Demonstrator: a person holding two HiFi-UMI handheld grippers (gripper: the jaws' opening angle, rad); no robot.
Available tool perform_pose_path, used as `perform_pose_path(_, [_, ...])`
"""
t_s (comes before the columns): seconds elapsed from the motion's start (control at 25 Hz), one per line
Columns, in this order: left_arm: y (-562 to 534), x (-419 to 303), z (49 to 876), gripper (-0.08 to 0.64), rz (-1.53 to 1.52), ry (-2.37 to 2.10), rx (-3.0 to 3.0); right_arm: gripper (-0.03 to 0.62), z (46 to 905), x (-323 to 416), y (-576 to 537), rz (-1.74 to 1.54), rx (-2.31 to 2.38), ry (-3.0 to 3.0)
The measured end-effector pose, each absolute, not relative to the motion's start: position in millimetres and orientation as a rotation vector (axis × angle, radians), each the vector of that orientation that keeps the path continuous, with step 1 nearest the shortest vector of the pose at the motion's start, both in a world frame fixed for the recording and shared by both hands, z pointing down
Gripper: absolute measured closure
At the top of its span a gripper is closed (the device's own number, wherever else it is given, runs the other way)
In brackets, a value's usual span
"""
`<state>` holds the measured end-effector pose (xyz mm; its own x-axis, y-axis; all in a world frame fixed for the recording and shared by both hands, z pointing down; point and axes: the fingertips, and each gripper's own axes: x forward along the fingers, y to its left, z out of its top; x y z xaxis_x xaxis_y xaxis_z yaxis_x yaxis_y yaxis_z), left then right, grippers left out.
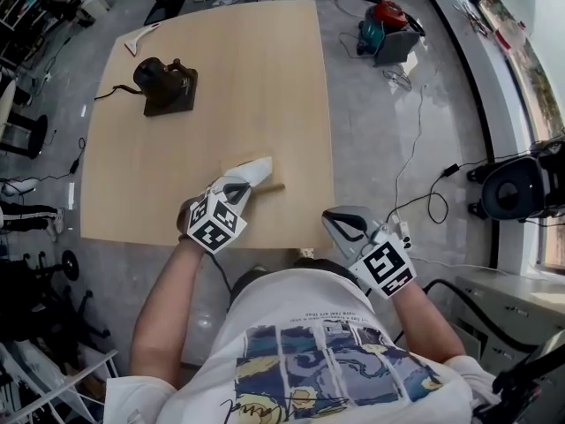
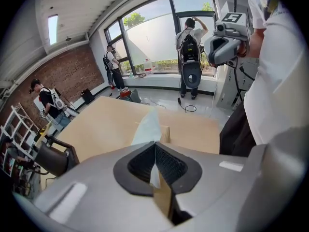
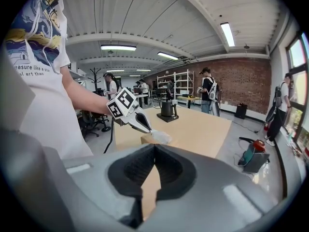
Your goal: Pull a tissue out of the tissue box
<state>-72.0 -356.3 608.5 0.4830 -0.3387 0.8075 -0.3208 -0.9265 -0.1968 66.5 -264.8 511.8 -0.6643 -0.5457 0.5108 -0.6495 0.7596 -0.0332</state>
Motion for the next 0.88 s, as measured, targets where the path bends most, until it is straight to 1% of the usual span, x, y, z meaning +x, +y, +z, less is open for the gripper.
perform_pose_path(0.88, [-375.5, -79.5, 548.0, 0.554, -1.414, 0.598, -2.55, 0.589, 501.8, 45.9, -251.7, 0.266, 0.992, -2.475])
